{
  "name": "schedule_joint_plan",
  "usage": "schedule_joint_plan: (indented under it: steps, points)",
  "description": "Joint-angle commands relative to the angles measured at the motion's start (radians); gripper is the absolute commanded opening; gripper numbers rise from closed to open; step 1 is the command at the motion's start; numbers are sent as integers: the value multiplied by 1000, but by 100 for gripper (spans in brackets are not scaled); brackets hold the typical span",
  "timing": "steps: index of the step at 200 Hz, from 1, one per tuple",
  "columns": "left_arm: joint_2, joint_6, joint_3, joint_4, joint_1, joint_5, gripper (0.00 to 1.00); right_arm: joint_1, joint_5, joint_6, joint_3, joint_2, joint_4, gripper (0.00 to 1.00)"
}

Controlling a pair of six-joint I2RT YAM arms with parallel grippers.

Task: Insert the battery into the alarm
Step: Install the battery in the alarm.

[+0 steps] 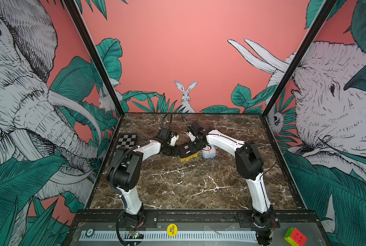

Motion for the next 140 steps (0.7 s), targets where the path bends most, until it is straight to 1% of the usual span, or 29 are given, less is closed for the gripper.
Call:
schedule_joint_plan:
  steps: [1, 32, 67, 102, 122, 140]
  points:
    - [56, 4, -25, -67, -5, -79, 33, -3, -6, 12, 28, 5, 10, 14]
    - [58, 5, -26, -70, -5, -81, 33, -3, -17, 2, 39, 25, -35, 9]
    - [60, 6, -24, -73, -5, -82, 33, -3, -43, -26, 38, 36, -91, 0]
    - [65, 3, -24, -68, -5, -81, 33, -3, -62, -39, 33, 47, -122, 0]
    - [67, -1, -23, -64, -5, -79, 33, -3, -63, -32, 70, 78, -145, 0]
    - [68, -4, -26, -61, -5, -79, 33, -3, -54, -15, 91, 89, -127, 0]
